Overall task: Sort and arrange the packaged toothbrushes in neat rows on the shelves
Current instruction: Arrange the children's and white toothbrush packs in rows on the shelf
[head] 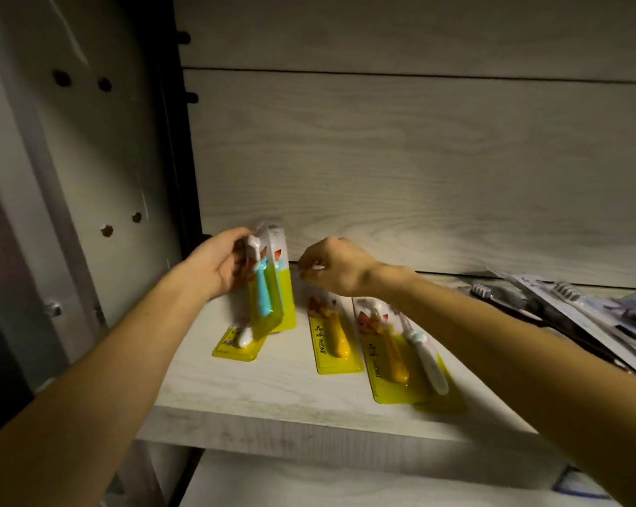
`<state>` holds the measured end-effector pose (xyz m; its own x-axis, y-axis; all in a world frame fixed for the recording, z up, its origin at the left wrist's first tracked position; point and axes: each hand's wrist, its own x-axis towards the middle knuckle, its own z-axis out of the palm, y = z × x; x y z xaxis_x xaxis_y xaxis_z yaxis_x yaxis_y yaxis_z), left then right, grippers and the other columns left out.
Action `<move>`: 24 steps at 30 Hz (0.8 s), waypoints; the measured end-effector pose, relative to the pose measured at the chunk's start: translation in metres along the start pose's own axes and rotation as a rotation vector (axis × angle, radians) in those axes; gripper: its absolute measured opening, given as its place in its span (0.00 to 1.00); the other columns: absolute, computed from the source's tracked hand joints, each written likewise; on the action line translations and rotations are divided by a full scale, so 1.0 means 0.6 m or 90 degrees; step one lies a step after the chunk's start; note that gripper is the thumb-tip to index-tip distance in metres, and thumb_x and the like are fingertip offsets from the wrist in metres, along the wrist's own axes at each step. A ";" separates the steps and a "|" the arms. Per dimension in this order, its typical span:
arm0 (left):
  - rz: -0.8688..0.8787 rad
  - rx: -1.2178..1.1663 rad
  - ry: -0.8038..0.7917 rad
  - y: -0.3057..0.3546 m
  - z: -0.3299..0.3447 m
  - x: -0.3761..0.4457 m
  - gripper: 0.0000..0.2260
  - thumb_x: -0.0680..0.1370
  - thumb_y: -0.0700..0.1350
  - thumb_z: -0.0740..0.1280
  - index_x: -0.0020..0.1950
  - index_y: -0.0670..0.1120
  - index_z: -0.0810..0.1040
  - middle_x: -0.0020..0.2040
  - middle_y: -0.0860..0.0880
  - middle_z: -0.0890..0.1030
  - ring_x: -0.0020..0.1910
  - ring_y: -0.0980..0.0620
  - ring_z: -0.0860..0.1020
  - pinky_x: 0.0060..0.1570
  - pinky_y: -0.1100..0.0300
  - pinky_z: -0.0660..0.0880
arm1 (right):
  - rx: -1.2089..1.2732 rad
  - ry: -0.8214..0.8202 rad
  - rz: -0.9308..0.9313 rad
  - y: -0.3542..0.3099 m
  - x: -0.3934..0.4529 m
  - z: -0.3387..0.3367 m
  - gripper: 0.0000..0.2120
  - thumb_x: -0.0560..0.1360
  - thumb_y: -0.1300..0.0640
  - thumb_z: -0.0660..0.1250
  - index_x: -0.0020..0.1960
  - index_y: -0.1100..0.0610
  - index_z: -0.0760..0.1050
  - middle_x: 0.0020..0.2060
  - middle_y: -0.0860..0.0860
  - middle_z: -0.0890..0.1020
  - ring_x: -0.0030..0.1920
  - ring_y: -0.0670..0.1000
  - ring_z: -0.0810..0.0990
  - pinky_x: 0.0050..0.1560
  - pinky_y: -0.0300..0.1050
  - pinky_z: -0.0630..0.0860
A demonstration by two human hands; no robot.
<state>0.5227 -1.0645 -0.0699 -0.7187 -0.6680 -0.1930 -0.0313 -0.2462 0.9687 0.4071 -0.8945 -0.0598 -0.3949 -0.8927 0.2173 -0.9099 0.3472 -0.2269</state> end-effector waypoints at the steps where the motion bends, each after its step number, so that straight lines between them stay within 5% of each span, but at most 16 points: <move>1: 0.004 -0.004 0.013 0.002 -0.003 0.001 0.11 0.80 0.47 0.63 0.41 0.45 0.79 0.31 0.48 0.81 0.30 0.51 0.80 0.40 0.61 0.80 | 0.003 -0.002 0.006 -0.003 0.010 0.007 0.13 0.77 0.49 0.67 0.59 0.52 0.82 0.57 0.51 0.84 0.57 0.55 0.81 0.57 0.47 0.77; 4: 0.018 -0.006 0.046 0.007 -0.017 0.008 0.20 0.79 0.46 0.64 0.27 0.45 0.79 0.23 0.50 0.79 0.22 0.53 0.78 0.26 0.67 0.76 | 0.032 0.001 0.024 -0.006 0.032 0.029 0.13 0.78 0.48 0.67 0.58 0.52 0.83 0.54 0.51 0.85 0.55 0.55 0.81 0.49 0.41 0.72; 7: 0.007 -0.015 0.043 0.005 -0.020 0.006 0.11 0.79 0.46 0.64 0.38 0.45 0.76 0.26 0.48 0.79 0.32 0.49 0.78 0.43 0.57 0.78 | 0.085 -0.025 0.048 -0.009 0.044 0.046 0.15 0.78 0.42 0.65 0.52 0.52 0.83 0.47 0.51 0.85 0.48 0.53 0.81 0.42 0.41 0.70; 11: -0.002 -0.013 0.046 0.000 -0.025 0.009 0.12 0.79 0.46 0.64 0.36 0.45 0.75 0.25 0.47 0.80 0.24 0.50 0.79 0.38 0.58 0.78 | 0.100 -0.004 0.055 -0.018 0.047 0.056 0.18 0.75 0.35 0.66 0.42 0.49 0.82 0.37 0.47 0.82 0.41 0.51 0.79 0.38 0.43 0.73; 14: -0.007 -0.012 0.045 0.001 -0.025 0.010 0.13 0.79 0.46 0.64 0.36 0.45 0.75 0.25 0.47 0.79 0.25 0.51 0.78 0.38 0.58 0.78 | 0.117 0.005 0.044 -0.021 0.035 0.059 0.24 0.69 0.28 0.67 0.46 0.48 0.85 0.37 0.46 0.83 0.41 0.49 0.80 0.41 0.46 0.77; 19: -0.017 -0.032 0.033 0.006 -0.018 0.010 0.10 0.78 0.46 0.66 0.39 0.44 0.77 0.28 0.46 0.81 0.32 0.47 0.79 0.46 0.54 0.79 | 0.117 0.051 0.011 -0.029 0.021 0.052 0.19 0.71 0.35 0.70 0.49 0.49 0.86 0.39 0.48 0.85 0.41 0.49 0.81 0.45 0.49 0.80; 24: -0.003 -0.039 0.014 0.015 -0.007 0.001 0.12 0.79 0.45 0.64 0.37 0.44 0.75 0.24 0.47 0.79 0.21 0.50 0.78 0.25 0.63 0.78 | 0.105 0.078 0.006 -0.009 0.006 -0.015 0.15 0.73 0.40 0.72 0.48 0.51 0.86 0.40 0.49 0.86 0.44 0.51 0.83 0.45 0.50 0.79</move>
<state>0.5248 -1.0703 -0.0618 -0.7037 -0.6812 -0.2020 0.0086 -0.2924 0.9563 0.4092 -0.8969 -0.0491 -0.4255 -0.8444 0.3255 -0.8768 0.2956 -0.3793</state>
